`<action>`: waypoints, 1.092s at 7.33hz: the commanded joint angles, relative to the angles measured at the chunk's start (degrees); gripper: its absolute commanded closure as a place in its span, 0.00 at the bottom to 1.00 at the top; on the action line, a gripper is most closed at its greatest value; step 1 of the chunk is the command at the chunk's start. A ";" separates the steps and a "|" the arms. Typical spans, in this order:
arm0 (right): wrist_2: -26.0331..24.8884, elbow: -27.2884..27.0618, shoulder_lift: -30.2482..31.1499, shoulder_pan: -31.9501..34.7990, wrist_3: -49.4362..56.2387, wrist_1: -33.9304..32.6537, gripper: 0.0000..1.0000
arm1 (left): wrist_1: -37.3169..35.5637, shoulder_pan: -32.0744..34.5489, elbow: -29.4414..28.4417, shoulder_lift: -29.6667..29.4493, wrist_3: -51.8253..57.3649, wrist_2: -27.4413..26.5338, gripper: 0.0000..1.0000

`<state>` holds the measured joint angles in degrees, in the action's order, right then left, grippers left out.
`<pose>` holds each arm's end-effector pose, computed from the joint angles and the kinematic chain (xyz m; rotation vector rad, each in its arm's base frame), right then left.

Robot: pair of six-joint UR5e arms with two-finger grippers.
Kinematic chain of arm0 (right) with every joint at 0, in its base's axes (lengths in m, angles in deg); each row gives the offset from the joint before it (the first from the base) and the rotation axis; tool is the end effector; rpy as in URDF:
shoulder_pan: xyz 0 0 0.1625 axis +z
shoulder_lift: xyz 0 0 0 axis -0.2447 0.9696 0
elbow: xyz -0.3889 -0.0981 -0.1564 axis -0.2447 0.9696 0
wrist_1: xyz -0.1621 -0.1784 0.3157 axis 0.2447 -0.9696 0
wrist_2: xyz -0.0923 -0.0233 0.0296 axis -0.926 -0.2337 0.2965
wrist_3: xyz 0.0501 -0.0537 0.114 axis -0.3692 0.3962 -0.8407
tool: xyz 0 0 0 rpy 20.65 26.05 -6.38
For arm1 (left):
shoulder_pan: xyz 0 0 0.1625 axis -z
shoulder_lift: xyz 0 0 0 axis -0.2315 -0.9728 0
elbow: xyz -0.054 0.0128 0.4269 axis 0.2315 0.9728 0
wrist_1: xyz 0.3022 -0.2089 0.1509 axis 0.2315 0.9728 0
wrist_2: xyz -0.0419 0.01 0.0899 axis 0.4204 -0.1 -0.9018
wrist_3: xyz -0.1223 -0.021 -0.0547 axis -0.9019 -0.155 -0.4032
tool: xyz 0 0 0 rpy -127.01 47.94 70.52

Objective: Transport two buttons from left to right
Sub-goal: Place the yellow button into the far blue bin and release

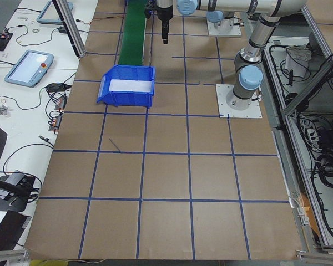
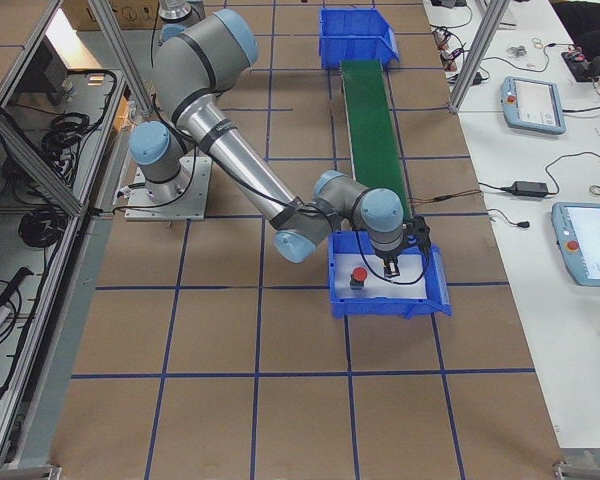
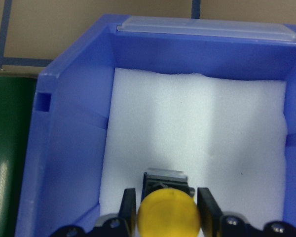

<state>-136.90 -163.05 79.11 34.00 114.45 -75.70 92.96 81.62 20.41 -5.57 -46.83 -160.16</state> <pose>-0.3308 -0.6212 0.2466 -0.1262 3.0286 -0.4439 -0.1693 -0.4386 0.4373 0.0725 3.1143 0.0884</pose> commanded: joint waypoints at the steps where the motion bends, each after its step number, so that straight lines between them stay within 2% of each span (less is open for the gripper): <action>1: -0.10 -0.07 -0.16 0.00 0.00 -0.01 0.25 | 0.00 0.01 0.01 0.00 0.00 0.00 0.00; 3: -0.97 0.19 0.89 0.00 -0.17 0.08 0.19 | 0.00 0.01 0.01 0.00 0.00 0.00 0.00; 4: -1.06 0.19 3.34 -0.09 -2.18 0.17 0.03 | 0.00 0.01 0.01 0.00 0.00 0.00 0.00; 5: -1.24 -0.59 7.97 -0.09 -3.85 1.91 0.00 | 0.00 0.01 0.01 0.00 0.00 0.00 0.00; 7: -6.92 -2.96 17.03 0.69 -3.95 10.95 0.00 | 0.00 0.01 0.01 0.00 0.00 0.00 0.00; 8: -8.17 -3.06 20.73 1.83 -3.95 16.98 0.00 | 0.00 0.01 -0.08 0.00 0.00 0.00 0.00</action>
<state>-142.65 -165.51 94.77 34.70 110.60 -65.26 92.96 81.63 20.40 -5.54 -46.83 -160.16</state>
